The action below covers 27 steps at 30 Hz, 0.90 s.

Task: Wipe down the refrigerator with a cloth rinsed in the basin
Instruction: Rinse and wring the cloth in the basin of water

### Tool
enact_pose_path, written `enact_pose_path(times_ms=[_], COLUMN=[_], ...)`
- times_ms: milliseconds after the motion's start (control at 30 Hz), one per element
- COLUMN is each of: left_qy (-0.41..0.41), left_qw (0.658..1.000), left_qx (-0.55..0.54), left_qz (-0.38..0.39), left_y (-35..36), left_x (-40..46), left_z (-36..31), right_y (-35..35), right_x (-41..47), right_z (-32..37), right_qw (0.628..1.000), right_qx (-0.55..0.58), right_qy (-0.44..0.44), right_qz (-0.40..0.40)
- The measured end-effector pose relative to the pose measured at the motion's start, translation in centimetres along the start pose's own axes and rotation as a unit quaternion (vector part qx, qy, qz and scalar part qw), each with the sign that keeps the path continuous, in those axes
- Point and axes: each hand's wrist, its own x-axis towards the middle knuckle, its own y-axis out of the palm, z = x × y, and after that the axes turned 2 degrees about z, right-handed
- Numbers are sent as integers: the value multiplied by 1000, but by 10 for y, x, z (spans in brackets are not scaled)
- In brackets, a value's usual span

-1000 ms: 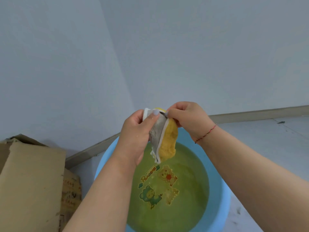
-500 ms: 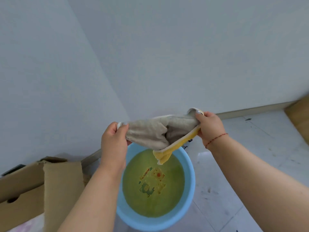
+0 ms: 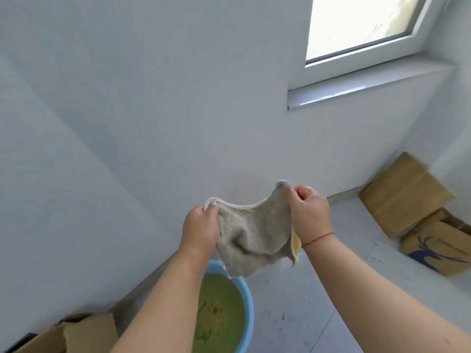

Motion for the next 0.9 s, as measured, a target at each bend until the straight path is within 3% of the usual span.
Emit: enact_pose_path(times_ms=[100, 200, 267, 367, 400, 533, 633, 700, 800, 900], left_qy=[3, 16, 27, 59, 63, 67, 101, 115, 162, 254], left_qw=[997, 982, 968, 961, 958, 937, 908, 888, 878, 880], left_qx=[-16, -52, -63, -35, -29, -49, -63, -73, -84, -65], left_qz=[81, 182, 240, 267, 277, 340, 401, 440, 444, 396], left_y=[37, 67, 80, 92, 95, 103, 111, 114, 120, 126], left_x=[-17, -33, -37, -38, -37, -36, -32, -28, -28, -29], left_z=[-38, -78, -102, -126, -132, -162, -182, -193, -207, -218], right_y=[-17, -30, -40, -68, -82, -136, -158, -171, -195, -207], right_x=[-10, -17, -15, -7, -3, 28, 45, 42, 34, 22], right_z=[21, 40, 51, 66, 72, 84, 84, 88, 112, 152], right_qw=[997, 980, 962, 947, 955, 994, 979, 971, 982, 978], right_qx=[-13, -98, -153, -86, -53, 81, 111, 145, 156, -76], right_qy=[-71, -174, -211, -242, -224, -61, 76, 50, -59, -194], right_qz=[-4, 13, 80, 192, 189, 31, 153, 181, 90, -25])
